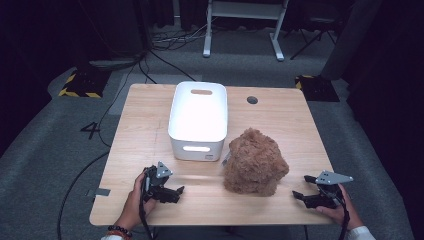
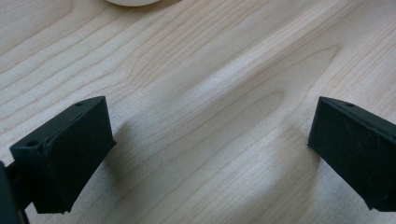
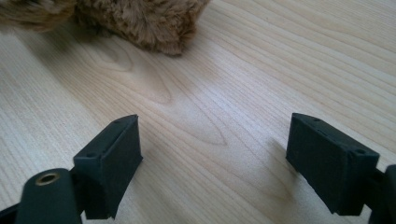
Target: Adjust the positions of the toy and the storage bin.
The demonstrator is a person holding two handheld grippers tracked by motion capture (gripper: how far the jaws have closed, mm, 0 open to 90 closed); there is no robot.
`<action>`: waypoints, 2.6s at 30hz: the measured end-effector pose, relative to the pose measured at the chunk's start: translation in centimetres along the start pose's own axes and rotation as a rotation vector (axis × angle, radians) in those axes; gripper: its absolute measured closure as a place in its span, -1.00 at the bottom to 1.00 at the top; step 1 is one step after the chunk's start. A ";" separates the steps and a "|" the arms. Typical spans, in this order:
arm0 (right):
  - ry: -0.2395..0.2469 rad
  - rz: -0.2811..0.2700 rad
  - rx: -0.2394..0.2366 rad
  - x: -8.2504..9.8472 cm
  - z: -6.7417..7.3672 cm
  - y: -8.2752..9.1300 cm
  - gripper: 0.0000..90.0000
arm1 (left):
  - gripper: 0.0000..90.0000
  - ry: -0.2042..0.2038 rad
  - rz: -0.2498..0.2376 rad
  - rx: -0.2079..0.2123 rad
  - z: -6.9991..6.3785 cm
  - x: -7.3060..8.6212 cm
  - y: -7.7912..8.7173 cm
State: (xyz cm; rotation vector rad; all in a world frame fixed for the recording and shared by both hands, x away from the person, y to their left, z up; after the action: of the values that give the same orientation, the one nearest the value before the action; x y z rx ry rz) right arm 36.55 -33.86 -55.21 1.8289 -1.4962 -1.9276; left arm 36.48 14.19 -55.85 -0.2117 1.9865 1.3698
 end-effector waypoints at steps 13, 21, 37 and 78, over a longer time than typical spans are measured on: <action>0.000 0.010 0.009 0.0 -0.1 -0.1 -0.67 | -0.99 -0.051 0.011 0.040 0.3 0.8 0.7; 0.029 -0.009 0.037 -0.7 0.0 0.5 -0.57 | -0.99 -0.050 0.011 0.042 0.3 1.0 0.9; 0.004 -0.100 0.059 -3.1 0.1 2.5 -0.55 | -0.99 -0.046 0.008 0.038 0.3 1.0 0.9; 0.046 -0.227 0.012 -10.7 3.0 2.8 -0.55 | -0.99 -0.041 0.007 0.035 0.3 1.0 0.9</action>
State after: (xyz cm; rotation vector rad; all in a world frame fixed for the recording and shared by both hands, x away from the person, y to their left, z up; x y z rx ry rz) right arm 35.66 -26.76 -46.30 2.1146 -1.3401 -1.9564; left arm 35.42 15.11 -55.87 -0.1595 1.9771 1.3321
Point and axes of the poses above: each handheld gripper's, and its own axes: y roughly backward along the jaws, x roughly out of its underside, z roughly to its left, the point moved 7 cm from there along -y, roughly forward along the jaws, and after that the axes turned 15 degrees about y, right-handed, at the moved point
